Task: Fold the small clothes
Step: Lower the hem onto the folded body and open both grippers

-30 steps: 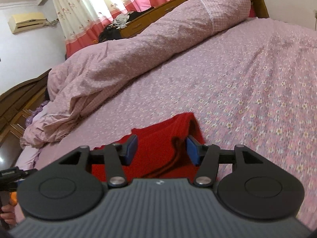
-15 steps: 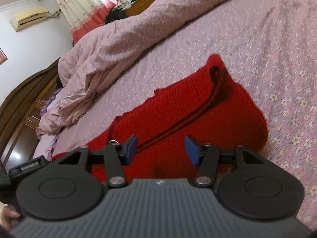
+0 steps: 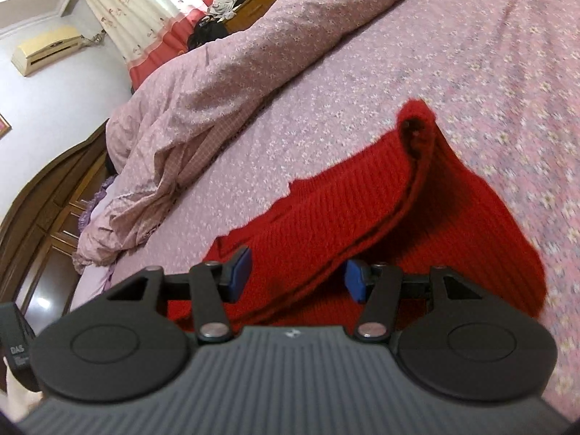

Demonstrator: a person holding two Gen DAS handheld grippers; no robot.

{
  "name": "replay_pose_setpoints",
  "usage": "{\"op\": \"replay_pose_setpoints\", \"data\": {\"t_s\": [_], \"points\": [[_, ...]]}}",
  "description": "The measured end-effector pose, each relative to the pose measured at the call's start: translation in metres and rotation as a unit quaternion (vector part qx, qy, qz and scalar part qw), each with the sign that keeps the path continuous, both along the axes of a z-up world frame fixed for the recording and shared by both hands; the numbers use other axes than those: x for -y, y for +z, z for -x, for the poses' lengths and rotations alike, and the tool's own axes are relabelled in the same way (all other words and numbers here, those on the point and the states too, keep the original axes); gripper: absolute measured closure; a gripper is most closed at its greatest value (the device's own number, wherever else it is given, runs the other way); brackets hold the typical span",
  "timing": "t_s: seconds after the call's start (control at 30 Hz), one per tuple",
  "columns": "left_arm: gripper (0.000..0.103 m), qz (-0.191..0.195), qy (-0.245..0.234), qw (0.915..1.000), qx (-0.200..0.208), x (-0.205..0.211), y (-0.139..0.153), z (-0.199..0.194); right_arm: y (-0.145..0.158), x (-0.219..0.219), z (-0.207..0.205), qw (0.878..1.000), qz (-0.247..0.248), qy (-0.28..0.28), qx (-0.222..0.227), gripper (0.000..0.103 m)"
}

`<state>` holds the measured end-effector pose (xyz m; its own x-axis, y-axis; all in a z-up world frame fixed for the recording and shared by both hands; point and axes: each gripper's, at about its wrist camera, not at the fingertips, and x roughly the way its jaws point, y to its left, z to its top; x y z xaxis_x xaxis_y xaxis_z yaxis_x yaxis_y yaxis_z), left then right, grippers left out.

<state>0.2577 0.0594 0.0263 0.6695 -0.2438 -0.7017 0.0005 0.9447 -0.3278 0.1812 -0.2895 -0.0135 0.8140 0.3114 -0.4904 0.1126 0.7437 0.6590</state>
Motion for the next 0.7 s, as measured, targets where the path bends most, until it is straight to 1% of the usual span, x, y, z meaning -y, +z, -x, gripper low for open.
{"op": "replay_pose_setpoints", "data": {"t_s": [0.17,0.33,0.43,0.57,0.63,0.7], "points": [[0.021,-0.021,0.004,0.9994,0.026,0.004,0.015,-0.022,0.008,0.005,-0.023,1.000,-0.004,-0.010,0.014,0.046],[0.020,-0.032,0.009,0.9979,0.056,0.002,0.036,-0.028,0.011,0.013,-0.046,0.999,-0.003,-0.037,0.022,0.046],[0.020,-0.043,0.007,0.9969,0.066,0.000,0.043,-0.027,0.011,0.018,-0.054,0.998,0.018,-0.055,0.020,0.046],[0.020,-0.068,0.007,0.9960,0.059,-0.005,0.040,-0.024,0.008,0.026,-0.049,0.998,0.030,-0.057,0.012,0.046],[0.020,-0.074,0.004,0.9960,0.050,-0.007,0.034,-0.020,0.007,0.026,-0.041,0.997,0.050,-0.054,0.010,0.046],[0.020,-0.089,-0.006,0.9951,0.042,-0.008,0.025,-0.012,0.007,0.024,-0.031,0.995,0.083,-0.048,0.012,0.046]]}}
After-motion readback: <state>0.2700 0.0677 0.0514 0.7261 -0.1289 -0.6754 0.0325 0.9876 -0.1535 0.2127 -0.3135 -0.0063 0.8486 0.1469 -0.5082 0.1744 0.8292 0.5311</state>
